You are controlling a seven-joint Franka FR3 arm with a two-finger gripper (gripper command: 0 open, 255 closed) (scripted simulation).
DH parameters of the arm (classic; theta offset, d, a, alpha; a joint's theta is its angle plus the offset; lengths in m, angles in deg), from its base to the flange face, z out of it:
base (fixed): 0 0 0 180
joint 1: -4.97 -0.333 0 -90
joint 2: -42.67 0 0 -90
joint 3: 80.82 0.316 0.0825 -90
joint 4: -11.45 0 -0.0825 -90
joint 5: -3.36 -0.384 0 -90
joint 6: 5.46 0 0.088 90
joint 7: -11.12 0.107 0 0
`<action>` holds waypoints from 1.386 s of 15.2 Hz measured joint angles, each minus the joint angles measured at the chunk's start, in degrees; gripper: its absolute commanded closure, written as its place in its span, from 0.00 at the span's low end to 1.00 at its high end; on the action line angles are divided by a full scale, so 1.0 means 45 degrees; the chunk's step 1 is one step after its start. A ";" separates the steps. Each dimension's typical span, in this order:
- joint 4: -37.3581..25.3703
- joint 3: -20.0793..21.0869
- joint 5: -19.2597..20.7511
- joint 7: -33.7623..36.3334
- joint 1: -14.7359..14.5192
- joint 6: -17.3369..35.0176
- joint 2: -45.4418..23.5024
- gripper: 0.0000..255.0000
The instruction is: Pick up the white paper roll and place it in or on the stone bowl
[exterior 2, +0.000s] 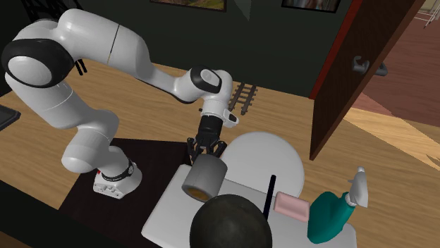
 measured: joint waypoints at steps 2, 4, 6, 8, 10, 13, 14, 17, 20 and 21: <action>-0.0004 -0.0001 0.0004 0.0004 0.0001 -0.0003 -0.0001 1.00; -0.0085 -0.0003 -0.0001 -0.0151 -0.0002 -0.0074 0.0078 1.00; -0.0217 -0.0012 0.0007 -0.0418 -0.0002 -0.0201 0.0244 1.00; -0.0337 -0.0013 0.0004 -0.0681 -0.0011 -0.0339 0.0425 1.00; -0.0505 -0.0033 0.0039 -0.0986 -0.0001 -0.0475 0.0590 1.00; -0.0782 -0.0022 0.0058 -0.1369 -0.0012 -0.0711 0.0764 1.00; -0.0828 -0.0036 0.0076 -0.1484 -0.0006 -0.0749 0.0838 1.00; -0.1150 -0.0015 0.0105 -0.1876 -0.0019 -0.1009 0.0984 1.00; -0.1427 -0.0020 0.0158 -0.2292 -0.0019 -0.1230 0.1177 1.00; -0.1545 -0.0035 0.0202 -0.2432 -0.0004 -0.1285 0.1203 1.00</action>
